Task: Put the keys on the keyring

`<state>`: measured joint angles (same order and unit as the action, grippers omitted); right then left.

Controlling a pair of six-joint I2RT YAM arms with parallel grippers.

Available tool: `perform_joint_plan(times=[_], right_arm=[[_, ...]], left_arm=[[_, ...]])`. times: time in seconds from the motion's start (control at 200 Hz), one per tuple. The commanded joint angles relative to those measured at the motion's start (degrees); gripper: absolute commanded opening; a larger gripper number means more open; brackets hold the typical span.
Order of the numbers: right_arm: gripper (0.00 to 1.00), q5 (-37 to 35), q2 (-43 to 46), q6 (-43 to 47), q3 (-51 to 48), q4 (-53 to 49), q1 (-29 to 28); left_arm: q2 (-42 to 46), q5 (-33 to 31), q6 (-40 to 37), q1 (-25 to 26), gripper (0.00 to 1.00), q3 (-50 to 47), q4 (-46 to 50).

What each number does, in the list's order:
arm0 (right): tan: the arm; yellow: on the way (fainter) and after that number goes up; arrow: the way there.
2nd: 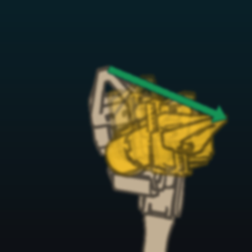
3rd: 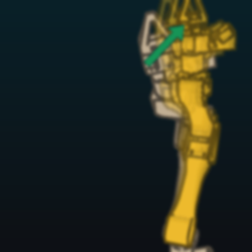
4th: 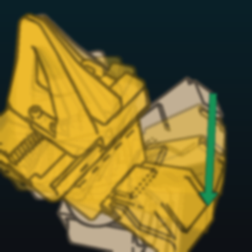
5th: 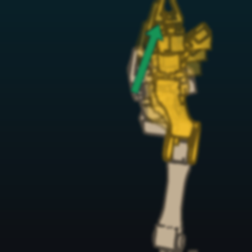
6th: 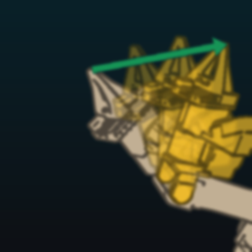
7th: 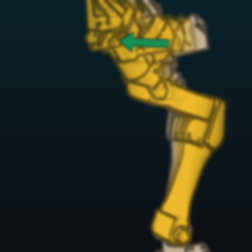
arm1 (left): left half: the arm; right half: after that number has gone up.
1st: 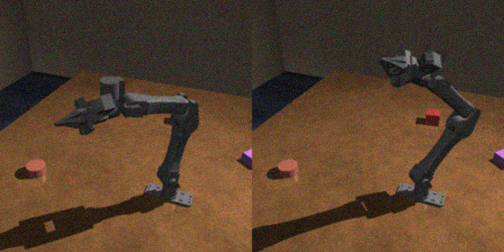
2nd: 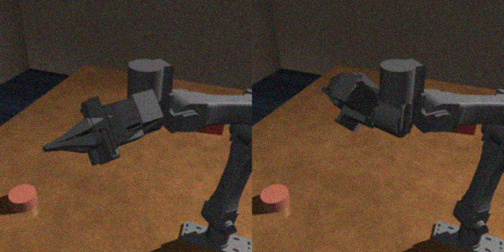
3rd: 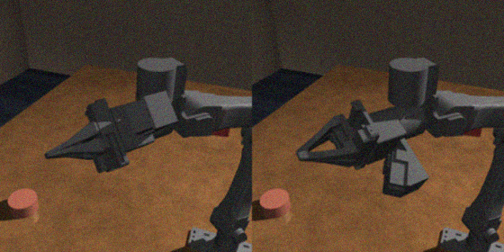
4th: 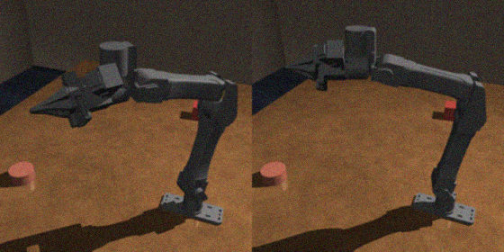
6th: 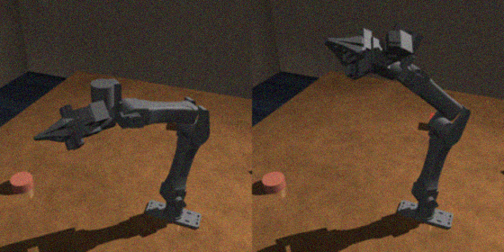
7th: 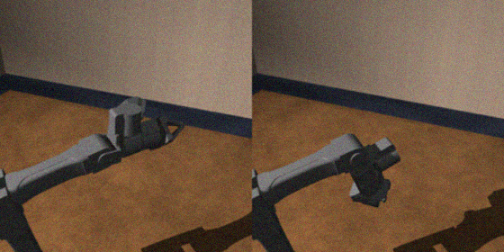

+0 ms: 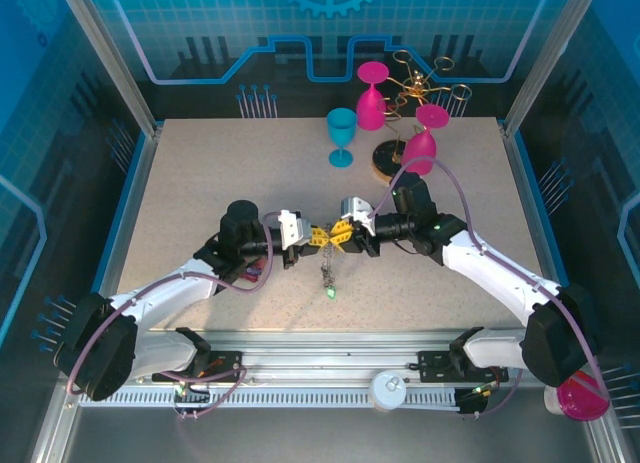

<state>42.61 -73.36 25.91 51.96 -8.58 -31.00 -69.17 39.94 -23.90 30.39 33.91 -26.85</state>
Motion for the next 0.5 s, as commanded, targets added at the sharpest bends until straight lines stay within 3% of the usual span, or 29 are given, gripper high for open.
perform_joint_plan(times=[0.0, 0.025, 0.12, 0.15, 0.38, 0.495], right_arm=[[0.05, -1.3, -1.4, 2.2, 2.0, -2.6, -1.1], [0.00, -1.4, -1.6, 2.4, 2.3, -2.9, -1.3], [0.00, -2.0, -1.8, 3.2, 3.6, -4.4, -1.8], [0.00, -2.5, -1.6, 3.8, 4.2, -5.4, -1.9], [0.00, -9.1, -4.6, 10.6, 12.0, -19.4, -5.6], [0.00, -14.0, -7.7, 14.3, 17.2, -26.4, -8.7]], left_arm=[[0.0, 3.4, 0.5, 0.4, 0.00, 1.0, -3.3], [0.0, 3.3, 0.8, 0.4, 0.00, 1.0, -3.6], [-0.1, 1.4, 1.6, 0.4, 0.00, 1.5, -2.6], [0.0, 0.2, 1.4, 0.3, 0.07, 1.8, -1.4], [1.1, -7.0, -4.5, 0.6, 0.18, 4.7, 12.8], [1.2, -9.2, -7.7, 1.2, 0.18, 7.4, 20.2]])
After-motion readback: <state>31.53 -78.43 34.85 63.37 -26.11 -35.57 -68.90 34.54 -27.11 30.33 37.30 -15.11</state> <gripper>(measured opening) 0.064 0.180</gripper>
